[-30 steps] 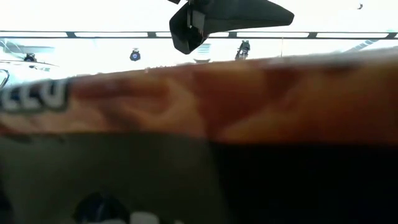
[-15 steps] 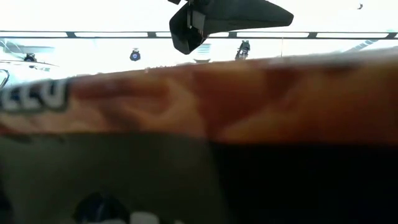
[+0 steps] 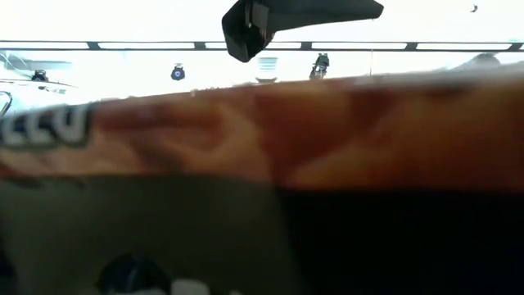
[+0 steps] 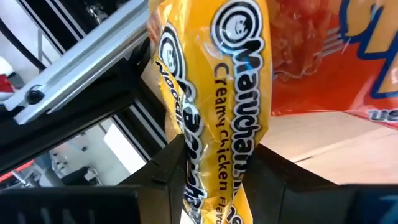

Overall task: Sort Maruchan noodles
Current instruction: Put the bottom right yellow pack noodle into the bottom left transparent bin

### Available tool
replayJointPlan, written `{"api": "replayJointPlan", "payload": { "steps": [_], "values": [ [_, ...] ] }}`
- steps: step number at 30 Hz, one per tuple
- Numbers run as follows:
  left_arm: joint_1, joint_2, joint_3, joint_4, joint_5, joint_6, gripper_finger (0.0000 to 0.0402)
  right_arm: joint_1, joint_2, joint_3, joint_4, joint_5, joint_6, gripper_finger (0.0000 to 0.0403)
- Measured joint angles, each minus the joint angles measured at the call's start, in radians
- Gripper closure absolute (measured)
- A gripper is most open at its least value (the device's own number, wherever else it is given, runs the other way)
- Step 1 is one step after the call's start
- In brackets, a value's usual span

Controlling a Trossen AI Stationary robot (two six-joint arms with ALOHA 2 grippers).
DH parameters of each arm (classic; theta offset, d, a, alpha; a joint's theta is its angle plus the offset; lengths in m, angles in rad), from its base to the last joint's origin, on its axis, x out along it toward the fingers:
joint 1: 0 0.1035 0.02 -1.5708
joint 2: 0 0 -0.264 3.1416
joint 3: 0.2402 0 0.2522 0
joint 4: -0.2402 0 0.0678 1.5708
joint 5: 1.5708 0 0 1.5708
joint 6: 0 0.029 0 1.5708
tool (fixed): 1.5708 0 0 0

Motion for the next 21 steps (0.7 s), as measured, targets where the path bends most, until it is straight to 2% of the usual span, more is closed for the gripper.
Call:
{"api": "replayJointPlan", "payload": {
  "steps": [16, 21],
  "values": [
    [0.0, -0.038, 0.0, -0.036, -0.003, 0.008, 0.0225, 0.0, -0.038, 0.125, -0.053, 0.008, 0.163, 0.0287],
    [-0.006, -0.065, 0.0, -0.108, -0.038, 0.007, 0.0225, 0.0, -0.064, 0.181, -0.049, 0.124, 0.196, 0.0287]
  ]
}}
